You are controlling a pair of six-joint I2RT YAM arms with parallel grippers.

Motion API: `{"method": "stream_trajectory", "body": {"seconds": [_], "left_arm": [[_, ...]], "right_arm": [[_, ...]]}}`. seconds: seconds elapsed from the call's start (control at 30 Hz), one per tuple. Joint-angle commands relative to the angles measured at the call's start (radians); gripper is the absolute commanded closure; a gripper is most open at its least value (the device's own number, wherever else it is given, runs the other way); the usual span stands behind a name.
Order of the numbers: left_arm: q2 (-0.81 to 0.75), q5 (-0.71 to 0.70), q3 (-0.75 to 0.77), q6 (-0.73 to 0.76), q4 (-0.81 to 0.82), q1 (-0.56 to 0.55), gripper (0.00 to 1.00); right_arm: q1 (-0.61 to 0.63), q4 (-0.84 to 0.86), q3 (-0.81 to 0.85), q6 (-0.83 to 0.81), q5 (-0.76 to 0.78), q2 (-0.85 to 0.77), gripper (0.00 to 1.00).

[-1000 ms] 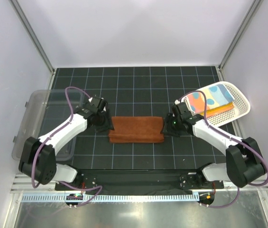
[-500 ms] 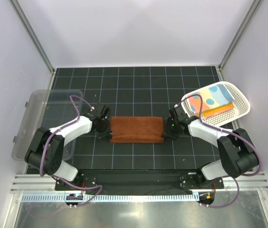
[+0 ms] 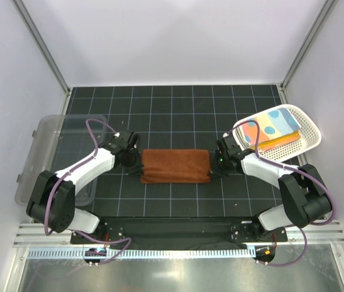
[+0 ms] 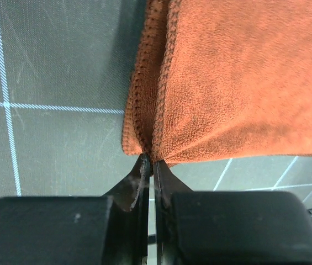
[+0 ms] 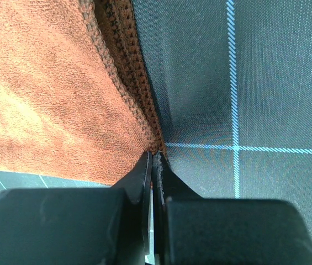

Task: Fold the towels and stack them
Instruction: Fold the towel

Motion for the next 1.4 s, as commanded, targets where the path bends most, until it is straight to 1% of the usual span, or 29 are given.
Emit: {"method": "stream_trajectory", "body": {"seconds": [0.0,0.13,0.17,0.2,0.33,0.37,0.43,0.47,0.57,0.73,0.83,0.93,0.97,1.0,1.07,1.1,1.13,1.17,1.2,1.23,1.37], "left_arm": [[-0.049,0.021,-0.017,-0.015,-0.017,-0.004,0.93],[-0.037,0.044,-0.039,-0.012,0.0,-0.006,0.92],[-0.025,0.047,-0.042,-0.011,0.005,-0.004,0.85],[-0.02,0.05,-0.044,-0.007,0.003,-0.004,0.8],[-0.008,0.049,-0.06,-0.004,0.015,-0.004,0.71],[-0.006,0.04,-0.062,-0.001,0.014,-0.004,0.66],[-0.015,0.02,-0.059,0.006,0.006,-0.006,0.63],[-0.018,-0.012,-0.057,0.008,-0.001,-0.004,0.61],[-0.028,-0.039,-0.051,0.016,0.018,-0.004,0.6],[0.006,-0.02,-0.045,0.006,0.051,-0.003,0.61],[0.038,-0.028,-0.028,0.008,0.054,-0.003,0.65],[0.057,-0.029,-0.018,0.011,0.058,-0.003,0.72],[0.057,-0.032,-0.014,0.009,0.057,-0.003,0.81],[0.057,-0.034,-0.013,0.011,0.055,-0.001,0.85],[0.055,-0.046,-0.002,0.011,0.039,-0.003,0.87],[0.051,-0.046,0.001,0.012,0.034,-0.001,0.85],[0.054,-0.046,0.005,0.013,0.032,-0.001,0.81],[0.055,-0.074,0.009,0.014,0.023,-0.001,0.67],[0.058,-0.074,0.01,0.014,0.025,0.0,0.62],[0.06,-0.074,0.01,0.013,0.026,-0.001,0.6],[0.071,-0.071,0.007,0.017,0.038,0.0,0.59]], "right_arm": [[0.004,0.002,0.0,-0.014,0.039,0.01,0.99],[0.004,-0.003,0.013,-0.019,0.033,0.009,0.99],[0.004,-0.01,0.016,-0.02,0.033,0.006,0.99],[0.004,-0.015,0.025,-0.022,0.034,0.004,0.99],[0.004,-0.029,0.034,-0.028,0.037,0.001,0.99],[0.004,-0.032,0.034,-0.031,0.037,0.001,0.99],[0.004,-0.035,0.034,-0.031,0.039,0.001,0.99],[0.004,-0.035,0.034,-0.031,0.04,0.0,0.99],[0.004,-0.032,0.033,-0.034,0.043,0.0,0.99],[0.004,-0.03,0.031,-0.03,0.045,0.0,0.99],[0.004,-0.035,0.036,-0.031,0.045,-0.003,0.99],[0.004,-0.038,0.037,-0.034,0.045,-0.011,0.99],[0.004,-0.043,0.037,-0.033,0.05,-0.013,0.99],[0.004,-0.044,0.037,-0.037,0.051,-0.014,0.99],[0.004,-0.044,0.034,-0.039,0.051,-0.014,0.99],[0.004,-0.044,0.033,-0.039,0.053,-0.014,0.99],[0.004,-0.043,0.031,-0.04,0.054,-0.013,0.99],[0.004,-0.043,0.03,-0.039,0.054,-0.013,0.99],[0.004,-0.04,0.026,-0.039,0.054,-0.013,0.99],[0.004,-0.035,0.025,-0.039,0.053,-0.009,0.99],[0.004,-0.032,0.026,-0.037,0.048,-0.002,0.99]]}}
